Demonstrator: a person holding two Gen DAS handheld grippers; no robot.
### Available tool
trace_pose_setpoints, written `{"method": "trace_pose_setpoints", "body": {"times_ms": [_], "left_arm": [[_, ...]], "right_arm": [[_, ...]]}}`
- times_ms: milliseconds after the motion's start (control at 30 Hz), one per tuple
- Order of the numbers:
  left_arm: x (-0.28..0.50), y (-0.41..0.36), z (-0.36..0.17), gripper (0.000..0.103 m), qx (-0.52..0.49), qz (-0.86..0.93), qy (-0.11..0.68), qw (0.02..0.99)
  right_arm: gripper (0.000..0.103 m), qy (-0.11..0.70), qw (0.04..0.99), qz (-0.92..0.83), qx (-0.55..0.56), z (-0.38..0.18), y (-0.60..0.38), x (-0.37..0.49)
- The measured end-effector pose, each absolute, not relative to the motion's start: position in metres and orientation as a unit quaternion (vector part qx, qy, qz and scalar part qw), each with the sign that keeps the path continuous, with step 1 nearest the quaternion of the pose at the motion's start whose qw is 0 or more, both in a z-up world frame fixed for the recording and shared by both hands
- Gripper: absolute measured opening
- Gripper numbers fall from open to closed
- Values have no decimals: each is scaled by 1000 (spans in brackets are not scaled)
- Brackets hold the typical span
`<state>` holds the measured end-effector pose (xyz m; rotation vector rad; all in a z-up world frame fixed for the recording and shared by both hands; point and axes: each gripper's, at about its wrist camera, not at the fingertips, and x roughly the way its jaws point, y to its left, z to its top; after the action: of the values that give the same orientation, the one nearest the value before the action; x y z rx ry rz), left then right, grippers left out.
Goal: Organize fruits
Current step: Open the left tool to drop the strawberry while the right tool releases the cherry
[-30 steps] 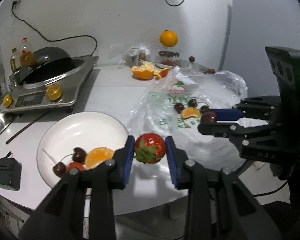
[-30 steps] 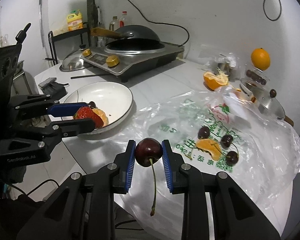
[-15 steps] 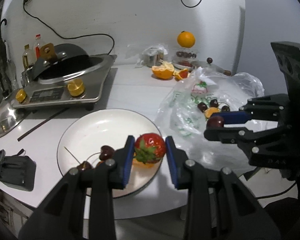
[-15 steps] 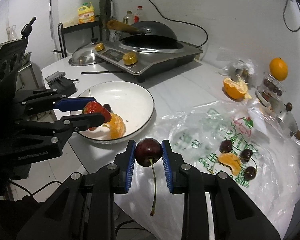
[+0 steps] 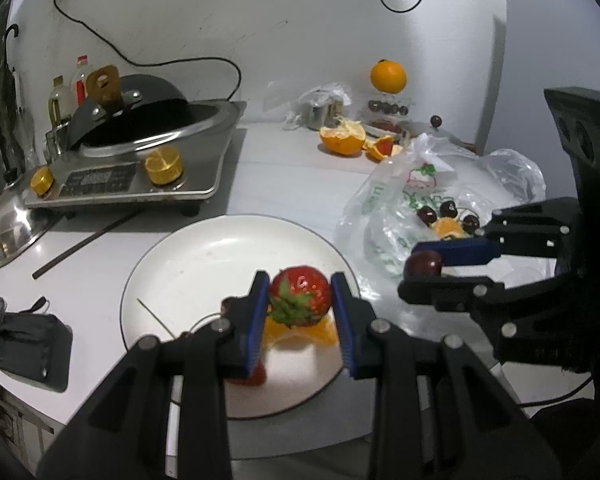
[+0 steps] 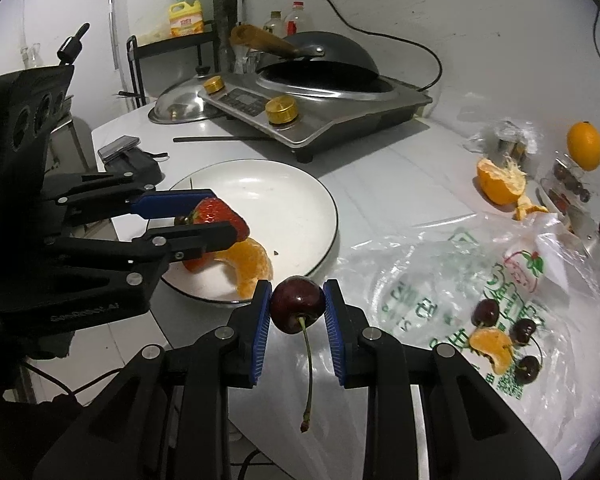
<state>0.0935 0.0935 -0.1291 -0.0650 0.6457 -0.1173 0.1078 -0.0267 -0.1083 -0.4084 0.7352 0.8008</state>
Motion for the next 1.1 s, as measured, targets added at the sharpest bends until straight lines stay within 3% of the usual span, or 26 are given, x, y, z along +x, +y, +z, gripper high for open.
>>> {"method": "trace_pose_setpoints", "body": {"times_ms": [1100], "left_arm": [[164, 127, -164, 32, -65, -51, 378, 922]], "right_arm": [[28, 365, 822, 404, -169, -127, 2, 158]]}}
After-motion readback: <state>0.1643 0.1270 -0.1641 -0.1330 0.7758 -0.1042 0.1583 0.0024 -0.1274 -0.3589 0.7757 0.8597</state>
